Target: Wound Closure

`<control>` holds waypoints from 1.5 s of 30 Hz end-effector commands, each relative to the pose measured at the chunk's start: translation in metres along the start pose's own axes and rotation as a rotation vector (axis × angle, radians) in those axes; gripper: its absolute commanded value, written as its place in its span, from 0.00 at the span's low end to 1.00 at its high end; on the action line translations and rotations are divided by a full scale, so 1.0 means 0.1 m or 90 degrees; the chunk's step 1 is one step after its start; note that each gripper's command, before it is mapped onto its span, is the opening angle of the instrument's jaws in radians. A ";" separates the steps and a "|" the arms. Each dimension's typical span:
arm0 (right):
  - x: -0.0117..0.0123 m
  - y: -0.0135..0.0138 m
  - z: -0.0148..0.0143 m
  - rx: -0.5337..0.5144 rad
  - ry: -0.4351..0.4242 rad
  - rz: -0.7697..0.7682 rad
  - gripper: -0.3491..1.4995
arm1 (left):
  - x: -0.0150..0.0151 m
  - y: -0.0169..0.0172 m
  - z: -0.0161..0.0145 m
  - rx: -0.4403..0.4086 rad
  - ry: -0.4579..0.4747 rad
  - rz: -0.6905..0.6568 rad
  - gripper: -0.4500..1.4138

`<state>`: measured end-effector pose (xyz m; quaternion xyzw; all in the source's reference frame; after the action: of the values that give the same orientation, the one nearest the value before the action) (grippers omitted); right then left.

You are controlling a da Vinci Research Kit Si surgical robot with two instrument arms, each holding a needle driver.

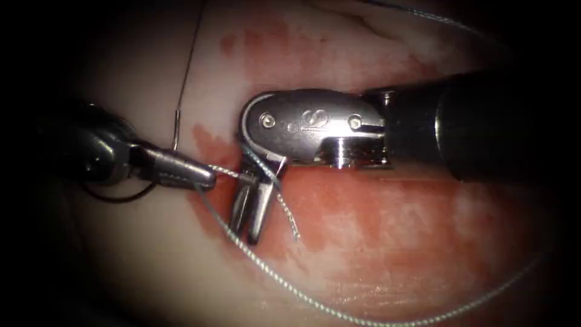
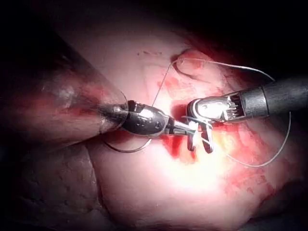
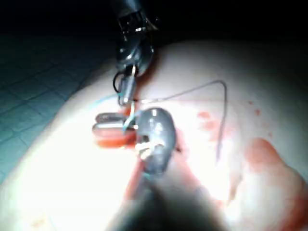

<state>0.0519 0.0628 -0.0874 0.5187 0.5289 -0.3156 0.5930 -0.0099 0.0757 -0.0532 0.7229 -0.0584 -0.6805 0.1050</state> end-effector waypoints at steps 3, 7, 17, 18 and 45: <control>0.005 0.013 0.005 0.017 -0.042 -0.003 0.74 | -0.006 -0.003 0.006 0.000 0.000 0.002 0.05; 0.005 0.022 0.001 0.040 -0.111 -0.008 0.74 | -0.005 0.002 0.007 -0.001 0.000 -0.003 0.05; 0.007 0.016 0.002 0.108 -0.237 -0.049 0.66 | -0.002 0.007 0.008 -0.002 0.001 -0.006 0.05; 0.007 0.014 0.005 0.114 -0.240 -0.052 0.66 | -0.003 0.006 0.008 -0.002 0.001 -0.006 0.05; -0.036 0.010 0.010 0.142 -0.416 -0.078 0.18 | -0.004 0.005 0.007 0.001 -0.004 -0.021 0.05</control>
<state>0.0513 0.0613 -0.0840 0.4274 0.2974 -0.5580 0.6461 -0.0101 0.0746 -0.0533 0.7213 -0.0442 -0.6851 0.0915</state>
